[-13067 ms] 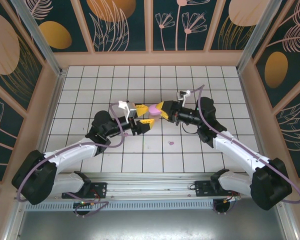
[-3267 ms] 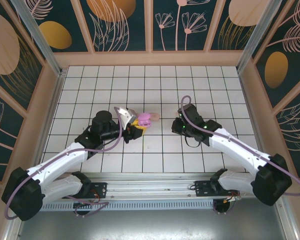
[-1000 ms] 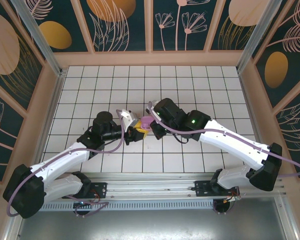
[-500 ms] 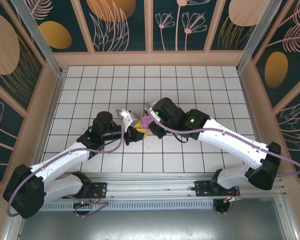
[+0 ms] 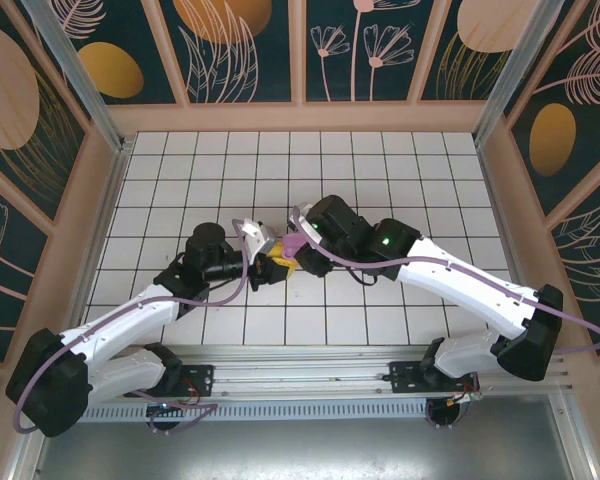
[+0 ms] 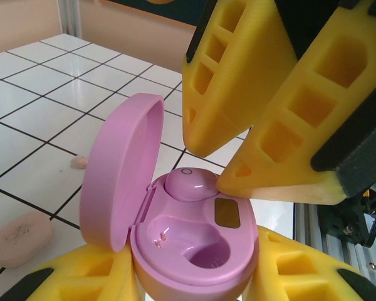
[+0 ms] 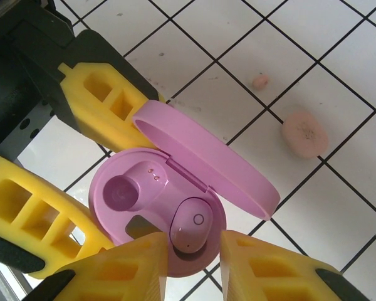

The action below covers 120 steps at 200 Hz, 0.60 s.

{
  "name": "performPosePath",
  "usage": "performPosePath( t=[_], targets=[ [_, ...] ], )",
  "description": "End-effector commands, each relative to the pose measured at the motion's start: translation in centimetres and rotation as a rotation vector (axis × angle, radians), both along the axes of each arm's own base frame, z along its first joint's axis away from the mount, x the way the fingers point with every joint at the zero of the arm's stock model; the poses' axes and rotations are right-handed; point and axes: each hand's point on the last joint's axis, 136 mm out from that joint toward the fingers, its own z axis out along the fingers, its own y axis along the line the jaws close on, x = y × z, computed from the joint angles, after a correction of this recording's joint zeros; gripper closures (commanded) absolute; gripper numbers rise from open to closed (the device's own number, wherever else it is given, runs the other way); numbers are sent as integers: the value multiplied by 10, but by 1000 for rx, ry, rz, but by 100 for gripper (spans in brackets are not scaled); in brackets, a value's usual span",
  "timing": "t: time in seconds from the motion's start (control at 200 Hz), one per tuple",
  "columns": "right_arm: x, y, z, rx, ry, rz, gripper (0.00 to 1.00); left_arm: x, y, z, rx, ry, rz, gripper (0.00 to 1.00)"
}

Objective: Insert the wireless bluetooth earbuds into the charging case

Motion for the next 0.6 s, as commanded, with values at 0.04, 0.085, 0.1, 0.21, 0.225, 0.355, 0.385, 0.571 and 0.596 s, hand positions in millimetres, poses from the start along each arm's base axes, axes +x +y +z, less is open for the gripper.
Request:
performPosePath(
  t=[0.04,0.085,0.1,0.21,0.225,0.355,0.385,0.571,0.596],
  targets=[
    [-7,5,29,79,-19,24,72,-1,-1,18,-44,-40,-3,77],
    [-6,4,37,104,-28,15,72,-1,0,19,-44,-43,4,77],
    [-6,4,40,112,-32,13,72,0,0,19,-44,-43,6,77],
    [-10,3,65,213,-39,18,72,2,3,22,-47,-50,32,77],
    [-10,3,67,226,-39,16,72,3,3,22,-48,-51,35,77],
    [-10,-5,91,345,-30,4,72,5,5,26,-57,-54,59,77],
    [-9,-7,94,369,-25,-1,73,5,5,28,-61,-54,63,77],
    [6,-30,108,493,0,-96,73,8,7,33,-79,-20,91,78],
    [11,-35,107,504,6,-127,73,9,7,34,-80,-14,94,78]
  ],
)
